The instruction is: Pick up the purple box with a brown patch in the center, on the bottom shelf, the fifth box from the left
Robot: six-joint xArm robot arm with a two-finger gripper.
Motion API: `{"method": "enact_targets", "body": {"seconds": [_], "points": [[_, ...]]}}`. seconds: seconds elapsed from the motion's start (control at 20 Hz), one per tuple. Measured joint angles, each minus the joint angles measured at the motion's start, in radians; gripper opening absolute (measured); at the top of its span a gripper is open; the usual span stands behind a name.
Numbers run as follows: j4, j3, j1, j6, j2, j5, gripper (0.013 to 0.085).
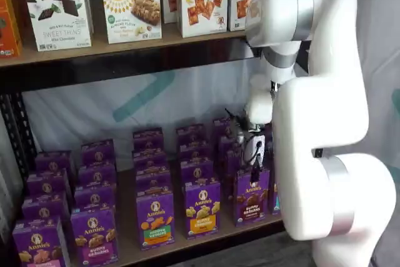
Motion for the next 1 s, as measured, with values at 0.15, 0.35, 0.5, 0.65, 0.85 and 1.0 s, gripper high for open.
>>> {"method": "enact_targets", "body": {"seconds": [0.15,0.35,0.5,0.65,0.85,1.0], "points": [[0.048,-0.042,0.001,-0.04,0.008,0.088,0.085],[0.061,-0.065,0.003,-0.049,0.018,0.1,0.085],[0.055,-0.08,0.003,-0.043,0.027,0.104,0.085],[0.045,-0.096,0.002,-0.034,0.039,0.109,0.085],[0.018,-0.13,0.0,-0.013,0.067,0.122,0.085],[-0.003,-0.156,-0.002,0.004,0.09,0.131,0.085]]}}
